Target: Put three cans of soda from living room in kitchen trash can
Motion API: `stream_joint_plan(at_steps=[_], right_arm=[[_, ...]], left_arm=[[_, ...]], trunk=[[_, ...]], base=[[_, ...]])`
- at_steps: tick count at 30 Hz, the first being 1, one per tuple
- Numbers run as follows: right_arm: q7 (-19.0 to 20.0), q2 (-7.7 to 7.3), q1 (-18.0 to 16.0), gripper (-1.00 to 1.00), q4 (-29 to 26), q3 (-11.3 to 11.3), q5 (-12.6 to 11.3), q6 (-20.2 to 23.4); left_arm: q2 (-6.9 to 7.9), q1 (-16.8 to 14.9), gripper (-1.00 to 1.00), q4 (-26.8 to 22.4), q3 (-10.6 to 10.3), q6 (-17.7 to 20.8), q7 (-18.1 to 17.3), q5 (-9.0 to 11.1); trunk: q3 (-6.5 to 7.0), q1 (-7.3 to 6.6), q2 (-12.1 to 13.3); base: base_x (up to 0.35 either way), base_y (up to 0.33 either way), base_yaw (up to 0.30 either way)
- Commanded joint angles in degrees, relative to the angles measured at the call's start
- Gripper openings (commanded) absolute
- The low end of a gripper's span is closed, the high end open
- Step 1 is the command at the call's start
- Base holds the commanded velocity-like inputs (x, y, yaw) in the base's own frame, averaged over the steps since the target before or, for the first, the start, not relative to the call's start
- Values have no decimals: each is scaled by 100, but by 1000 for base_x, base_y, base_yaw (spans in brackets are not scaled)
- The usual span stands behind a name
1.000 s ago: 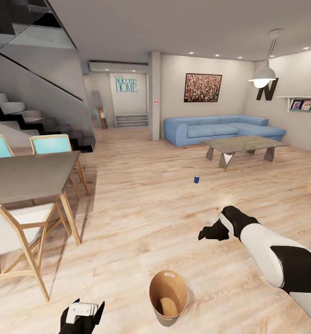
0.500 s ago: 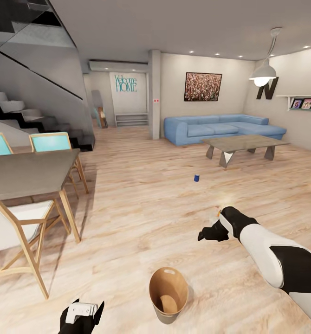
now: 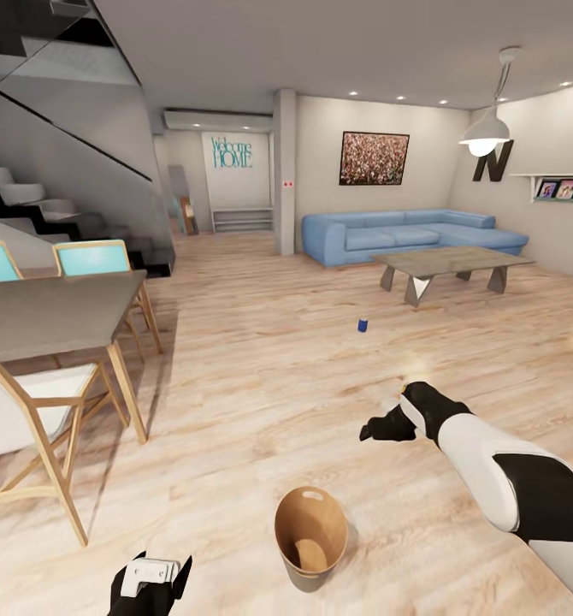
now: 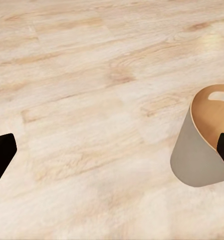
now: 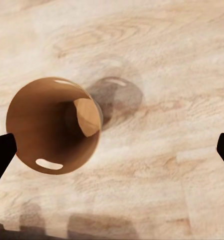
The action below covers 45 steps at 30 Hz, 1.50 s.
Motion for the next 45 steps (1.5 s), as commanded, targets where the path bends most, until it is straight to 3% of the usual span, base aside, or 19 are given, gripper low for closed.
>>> stream_joint_plan(at_steps=[1, 8, 17, 45], right_arm=[[0, 34, 6, 100, 0, 3, 4, -4], [-1, 65, 13, 100, -16, -2, -1, -25], [65, 105, 101, 100, -28, 22, 2, -557], [40, 179, 170, 100, -56, 21, 19, -630]], left_arm=[[0, 0, 100, 0, -2, 0, 1, 0], [0, 4, 100, -11, -5, -3, -3, 9], [0, 10, 100, -23, -6, -8, -7, 17], [8, 0, 100, -9, -2, -9, -6, 9]], trunk=[[-18, 23, -42], [-18, 23, -42], [-20, 23, -42], [-67, 23, -42]], base=[[0, 0, 0], [0, 0, 0], [0, 0, 4], [0, 0, 41]])
